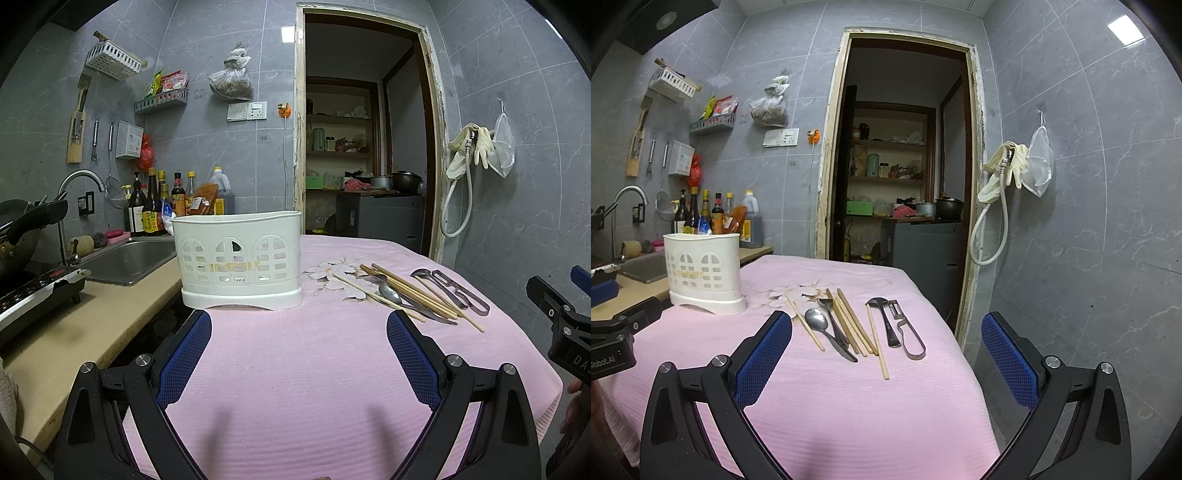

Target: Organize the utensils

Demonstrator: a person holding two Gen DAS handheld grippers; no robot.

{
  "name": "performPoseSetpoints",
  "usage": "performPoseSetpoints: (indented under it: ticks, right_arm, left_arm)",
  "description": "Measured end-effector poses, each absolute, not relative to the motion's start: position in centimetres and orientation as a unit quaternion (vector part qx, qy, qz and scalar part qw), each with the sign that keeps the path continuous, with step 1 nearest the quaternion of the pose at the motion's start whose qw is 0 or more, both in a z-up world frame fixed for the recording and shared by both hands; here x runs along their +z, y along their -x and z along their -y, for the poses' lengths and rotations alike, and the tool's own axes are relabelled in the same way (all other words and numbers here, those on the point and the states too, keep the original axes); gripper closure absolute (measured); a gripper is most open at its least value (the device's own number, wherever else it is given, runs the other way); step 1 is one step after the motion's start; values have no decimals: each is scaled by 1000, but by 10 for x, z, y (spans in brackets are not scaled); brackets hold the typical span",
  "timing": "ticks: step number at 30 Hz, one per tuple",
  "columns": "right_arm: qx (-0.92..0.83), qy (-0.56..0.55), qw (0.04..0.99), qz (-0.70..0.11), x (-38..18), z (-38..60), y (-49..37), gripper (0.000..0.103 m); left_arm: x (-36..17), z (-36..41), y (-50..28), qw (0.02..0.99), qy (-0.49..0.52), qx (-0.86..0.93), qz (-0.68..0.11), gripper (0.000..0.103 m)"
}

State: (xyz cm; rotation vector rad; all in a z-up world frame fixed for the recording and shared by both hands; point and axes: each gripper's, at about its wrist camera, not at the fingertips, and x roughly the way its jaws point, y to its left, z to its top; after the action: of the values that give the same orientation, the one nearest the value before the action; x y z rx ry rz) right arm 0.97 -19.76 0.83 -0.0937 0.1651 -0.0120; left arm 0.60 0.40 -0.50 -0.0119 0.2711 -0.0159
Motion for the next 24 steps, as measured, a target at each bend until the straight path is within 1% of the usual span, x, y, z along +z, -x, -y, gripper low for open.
performPoseSetpoints:
  ticks: [24]
  right_arm:
    - [-3,47,995,-89,6,193,-13,0]
  left_arm:
    - [-11,-5,-11,990,6,-9,-143,10]
